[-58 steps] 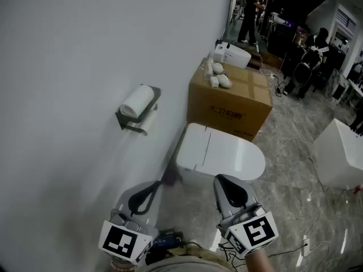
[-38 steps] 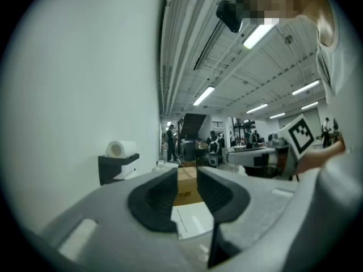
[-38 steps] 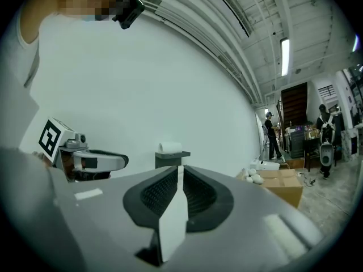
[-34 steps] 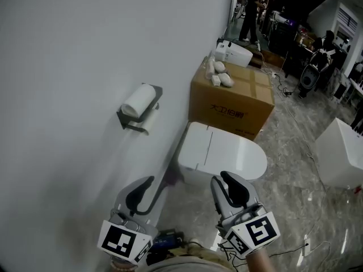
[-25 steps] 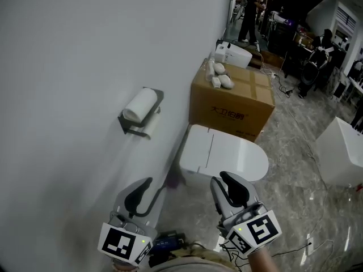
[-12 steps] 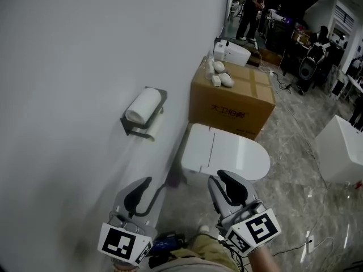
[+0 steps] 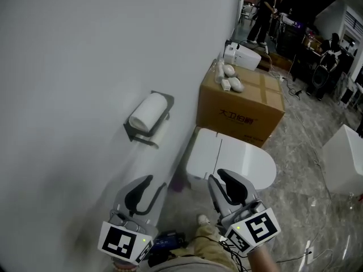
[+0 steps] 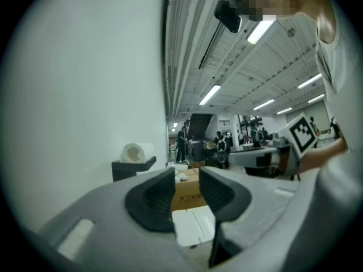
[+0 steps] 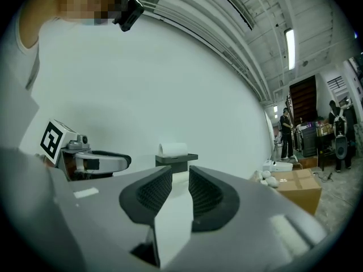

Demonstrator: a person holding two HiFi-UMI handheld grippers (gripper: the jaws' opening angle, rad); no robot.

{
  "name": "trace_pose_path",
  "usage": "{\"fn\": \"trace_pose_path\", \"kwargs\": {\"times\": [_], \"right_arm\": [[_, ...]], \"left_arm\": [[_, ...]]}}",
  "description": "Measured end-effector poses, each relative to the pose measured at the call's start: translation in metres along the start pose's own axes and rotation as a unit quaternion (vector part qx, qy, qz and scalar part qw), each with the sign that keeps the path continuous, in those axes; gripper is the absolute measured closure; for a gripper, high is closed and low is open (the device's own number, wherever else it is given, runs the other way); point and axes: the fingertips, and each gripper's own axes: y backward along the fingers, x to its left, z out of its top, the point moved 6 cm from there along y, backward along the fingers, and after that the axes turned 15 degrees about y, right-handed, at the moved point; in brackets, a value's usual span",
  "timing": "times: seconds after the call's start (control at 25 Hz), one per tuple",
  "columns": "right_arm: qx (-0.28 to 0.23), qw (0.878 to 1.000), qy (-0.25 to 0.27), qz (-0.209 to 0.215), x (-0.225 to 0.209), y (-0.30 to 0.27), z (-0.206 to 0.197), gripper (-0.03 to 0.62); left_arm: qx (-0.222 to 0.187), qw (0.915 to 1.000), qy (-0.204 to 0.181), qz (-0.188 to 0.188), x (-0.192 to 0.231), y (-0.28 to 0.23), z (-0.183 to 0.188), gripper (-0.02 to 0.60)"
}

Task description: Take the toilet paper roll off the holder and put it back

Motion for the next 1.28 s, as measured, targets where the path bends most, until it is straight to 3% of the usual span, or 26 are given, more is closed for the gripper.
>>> {"fn": "trace_pose_path", "kwargs": {"times": [0.48, 1.28], "right_arm": [[-0.018, 0.998, 0.003, 0.059, -0.043, -0.047, -0.001, 0.516], [-0.025, 0.99, 0.004, 0.136, -0.087, -0.1, -0.001, 0.516]], "left_arm": [[-0.013, 0.9974, -0.011, 0.069, 0.018, -0.038, 0.021, 0.453], [-0.018, 0.9844, 0.0, 0.175, 0.069, -0.092, 0.048, 0.416]]}}
